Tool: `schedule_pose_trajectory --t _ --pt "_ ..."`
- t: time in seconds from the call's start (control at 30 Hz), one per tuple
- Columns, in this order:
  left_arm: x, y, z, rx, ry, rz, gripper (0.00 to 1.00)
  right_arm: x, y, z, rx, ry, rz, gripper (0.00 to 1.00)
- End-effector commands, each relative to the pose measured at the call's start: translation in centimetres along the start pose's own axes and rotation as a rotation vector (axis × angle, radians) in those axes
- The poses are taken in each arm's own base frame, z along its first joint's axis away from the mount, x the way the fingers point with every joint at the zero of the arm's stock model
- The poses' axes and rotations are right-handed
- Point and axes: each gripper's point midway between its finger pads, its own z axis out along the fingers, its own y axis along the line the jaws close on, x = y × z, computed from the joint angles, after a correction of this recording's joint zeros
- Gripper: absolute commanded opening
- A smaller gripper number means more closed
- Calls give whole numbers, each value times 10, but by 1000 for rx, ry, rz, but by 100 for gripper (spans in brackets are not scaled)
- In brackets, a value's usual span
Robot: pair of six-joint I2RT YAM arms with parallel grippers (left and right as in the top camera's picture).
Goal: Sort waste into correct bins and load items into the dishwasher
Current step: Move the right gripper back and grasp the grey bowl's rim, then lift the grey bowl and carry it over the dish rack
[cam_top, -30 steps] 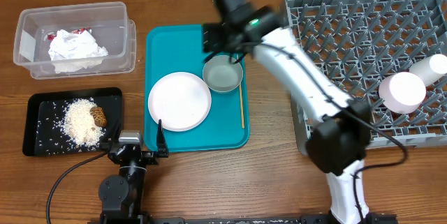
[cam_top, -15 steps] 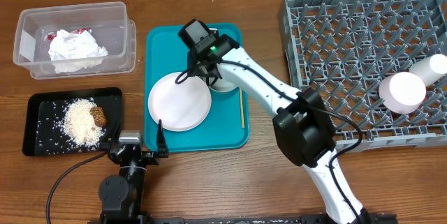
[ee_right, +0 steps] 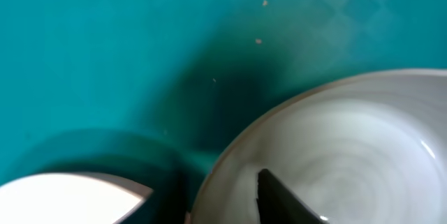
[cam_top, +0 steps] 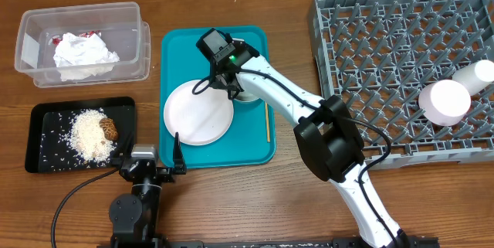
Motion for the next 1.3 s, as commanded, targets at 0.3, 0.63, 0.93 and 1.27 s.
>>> schedule_pose_trajectory --t 0.3,0.63,0.93,1.27 --pt "0 3 0 -16 -9 -6 100 -32 16 -52 -47 -69 19 7" --pt "0 3 0 -16 -9 -6 100 -93 -17 -137 -80 -155 115 4" --pt "0 3 0 -16 -9 -6 100 -167 -104 -225 -466 -111 144 4" --pt "0 3 0 -16 -9 -6 100 -201 -279 -271 -903 -152 219 4"
